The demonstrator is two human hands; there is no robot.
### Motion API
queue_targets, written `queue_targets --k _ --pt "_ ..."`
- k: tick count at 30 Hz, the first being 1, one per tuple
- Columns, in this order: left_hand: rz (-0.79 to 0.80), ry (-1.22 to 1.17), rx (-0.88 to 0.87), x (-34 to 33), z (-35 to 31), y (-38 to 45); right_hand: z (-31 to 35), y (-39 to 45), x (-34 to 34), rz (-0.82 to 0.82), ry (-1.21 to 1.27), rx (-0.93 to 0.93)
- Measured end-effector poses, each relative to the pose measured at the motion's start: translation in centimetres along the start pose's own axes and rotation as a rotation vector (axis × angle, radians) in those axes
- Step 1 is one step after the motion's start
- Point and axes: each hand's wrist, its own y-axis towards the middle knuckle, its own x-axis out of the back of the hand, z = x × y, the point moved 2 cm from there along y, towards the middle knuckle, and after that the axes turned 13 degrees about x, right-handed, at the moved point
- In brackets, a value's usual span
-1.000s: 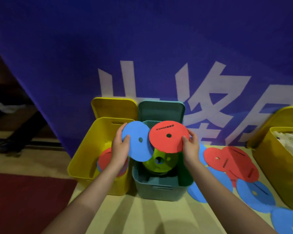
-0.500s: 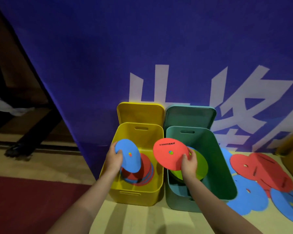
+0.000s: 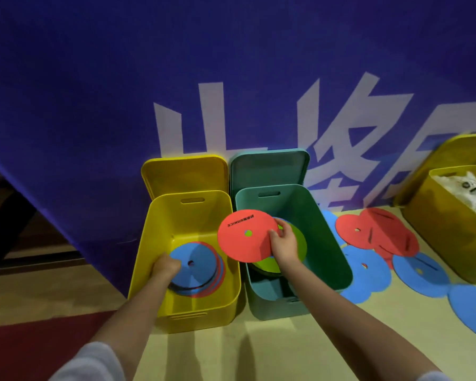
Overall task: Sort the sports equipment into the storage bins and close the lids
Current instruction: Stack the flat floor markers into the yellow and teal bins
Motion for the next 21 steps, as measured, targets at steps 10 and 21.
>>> queue_targets --k 10,21 --pt "-0.283 0.181 -0.599 7.2 -4.1 -7.7 4.3 1.0 -2.1 0.121 -0.072 0.214" --pt "-0.329 0.075 -0.434 9.8 0.3 -6.5 3.1 -0.6 -15.0 0.418 -0.172 0.184"
